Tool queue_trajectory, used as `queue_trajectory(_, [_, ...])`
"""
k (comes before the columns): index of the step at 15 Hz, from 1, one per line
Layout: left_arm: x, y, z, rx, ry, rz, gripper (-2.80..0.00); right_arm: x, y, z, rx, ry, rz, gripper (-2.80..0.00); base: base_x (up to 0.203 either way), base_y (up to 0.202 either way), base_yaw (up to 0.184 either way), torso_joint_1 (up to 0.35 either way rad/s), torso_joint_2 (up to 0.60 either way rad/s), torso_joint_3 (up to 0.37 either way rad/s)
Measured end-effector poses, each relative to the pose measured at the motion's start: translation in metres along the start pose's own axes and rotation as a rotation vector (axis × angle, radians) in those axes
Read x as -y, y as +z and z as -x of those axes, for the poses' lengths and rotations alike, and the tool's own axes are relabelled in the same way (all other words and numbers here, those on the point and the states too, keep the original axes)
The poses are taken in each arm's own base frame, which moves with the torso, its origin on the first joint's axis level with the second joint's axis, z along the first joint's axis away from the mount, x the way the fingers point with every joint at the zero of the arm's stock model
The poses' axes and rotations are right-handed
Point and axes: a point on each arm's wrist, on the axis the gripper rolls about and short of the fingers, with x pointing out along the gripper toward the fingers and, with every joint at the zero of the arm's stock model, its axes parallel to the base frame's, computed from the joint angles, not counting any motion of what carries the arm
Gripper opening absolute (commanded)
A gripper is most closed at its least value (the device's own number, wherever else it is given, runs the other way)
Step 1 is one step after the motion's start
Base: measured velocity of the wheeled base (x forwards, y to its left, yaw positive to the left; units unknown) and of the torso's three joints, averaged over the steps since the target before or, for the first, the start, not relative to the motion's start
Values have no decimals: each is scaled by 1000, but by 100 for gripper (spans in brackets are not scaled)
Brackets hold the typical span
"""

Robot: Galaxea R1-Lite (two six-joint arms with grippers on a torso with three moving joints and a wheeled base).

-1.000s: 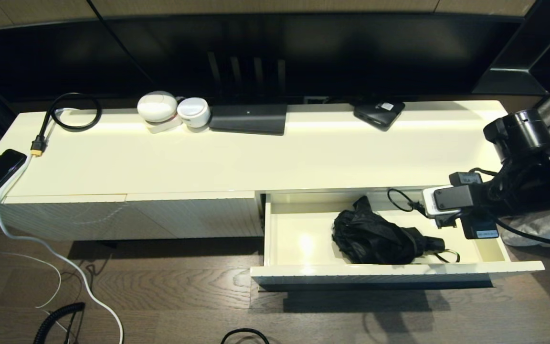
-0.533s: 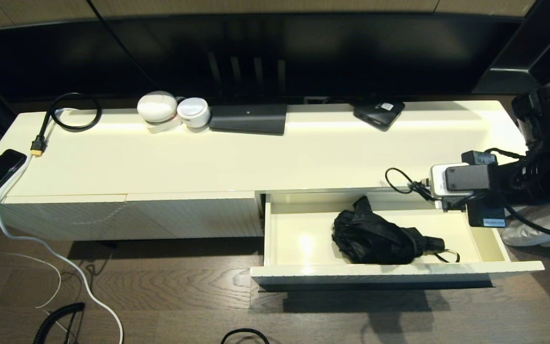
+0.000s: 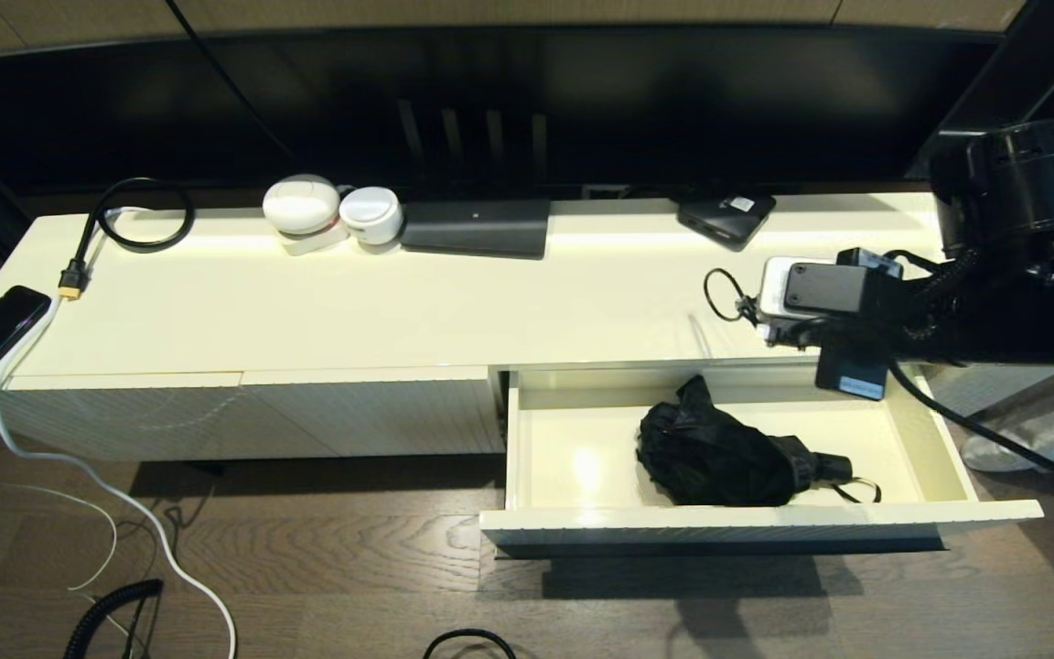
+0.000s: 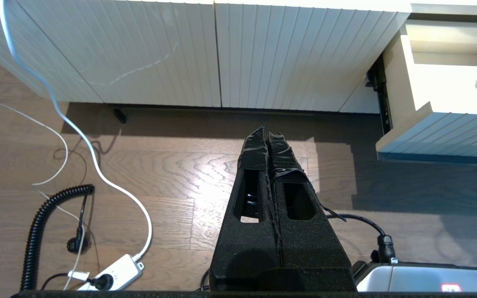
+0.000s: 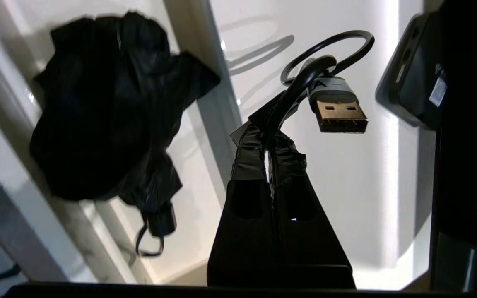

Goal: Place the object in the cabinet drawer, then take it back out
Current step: Take the data cable out of the drawer and put it on the table

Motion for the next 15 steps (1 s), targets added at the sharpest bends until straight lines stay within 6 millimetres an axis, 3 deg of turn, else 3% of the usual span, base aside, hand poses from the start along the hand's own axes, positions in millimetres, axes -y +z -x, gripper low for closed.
queue_trajectory(5, [0, 0, 0, 0, 1, 0, -280, 1, 31, -56, 26, -52, -65, -280, 0, 0, 0, 0, 0, 0])
queue_trajectory(11, [0, 0, 0, 0, 1, 0, -280, -8, 41, -104, 24, -48, -65, -280, 0, 0, 0, 0, 0, 0])
queue_trajectory(12, [0, 0, 0, 0, 1, 0, -280, -8, 41, -108, 20, -53, -66, 0, 0, 0, 0, 0, 0, 0])
queue_trajectory(15, [0, 0, 0, 0, 0, 0, -280, -9, 39, -114, 9, -56, -68, 0, 0, 0, 0, 0, 0, 0])
